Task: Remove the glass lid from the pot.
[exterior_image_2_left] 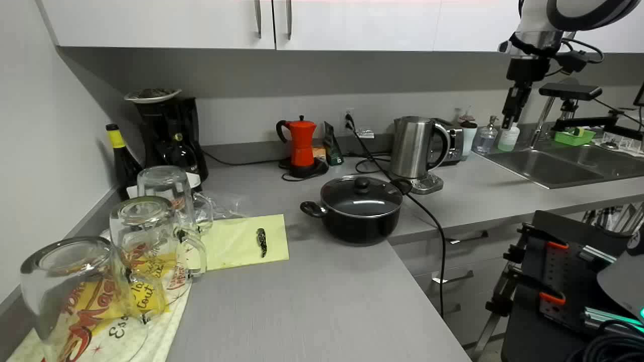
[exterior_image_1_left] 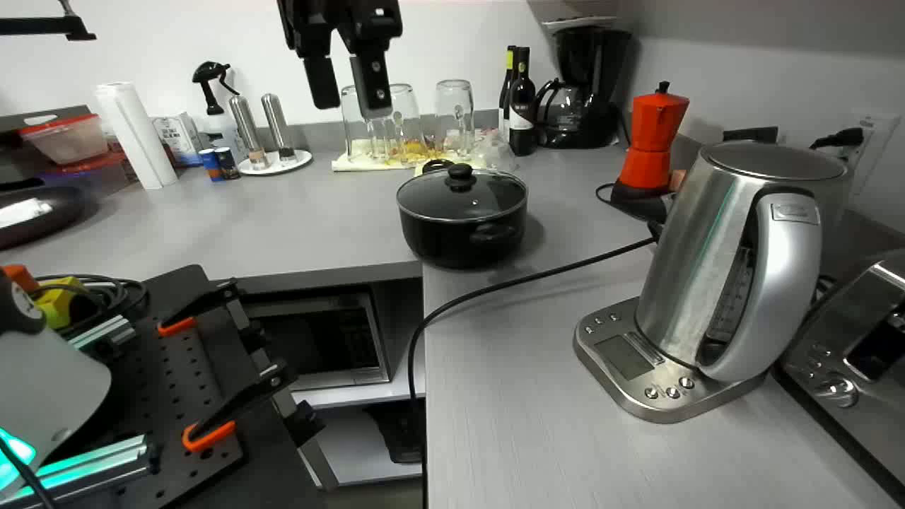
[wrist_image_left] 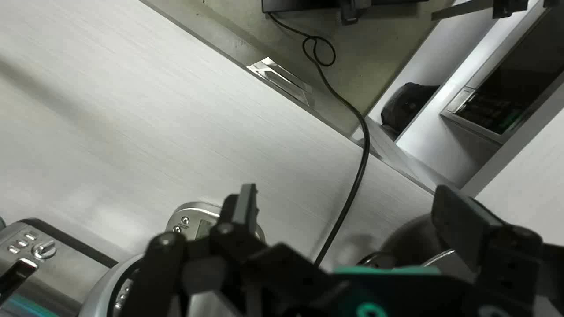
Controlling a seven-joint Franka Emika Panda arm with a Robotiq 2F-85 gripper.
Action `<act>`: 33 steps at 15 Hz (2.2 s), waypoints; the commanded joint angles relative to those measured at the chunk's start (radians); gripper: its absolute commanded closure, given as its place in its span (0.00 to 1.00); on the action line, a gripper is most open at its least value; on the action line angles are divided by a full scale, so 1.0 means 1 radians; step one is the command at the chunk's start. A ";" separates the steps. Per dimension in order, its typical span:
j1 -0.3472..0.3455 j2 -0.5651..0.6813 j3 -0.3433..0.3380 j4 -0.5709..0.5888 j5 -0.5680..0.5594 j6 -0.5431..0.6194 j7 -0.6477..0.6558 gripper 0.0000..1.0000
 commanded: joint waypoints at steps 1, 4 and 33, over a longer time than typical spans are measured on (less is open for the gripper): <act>-0.003 0.000 0.004 0.001 0.003 -0.002 -0.002 0.00; -0.003 0.000 0.004 0.001 0.003 -0.002 -0.002 0.00; 0.222 0.782 0.239 0.643 0.079 0.117 -0.396 0.00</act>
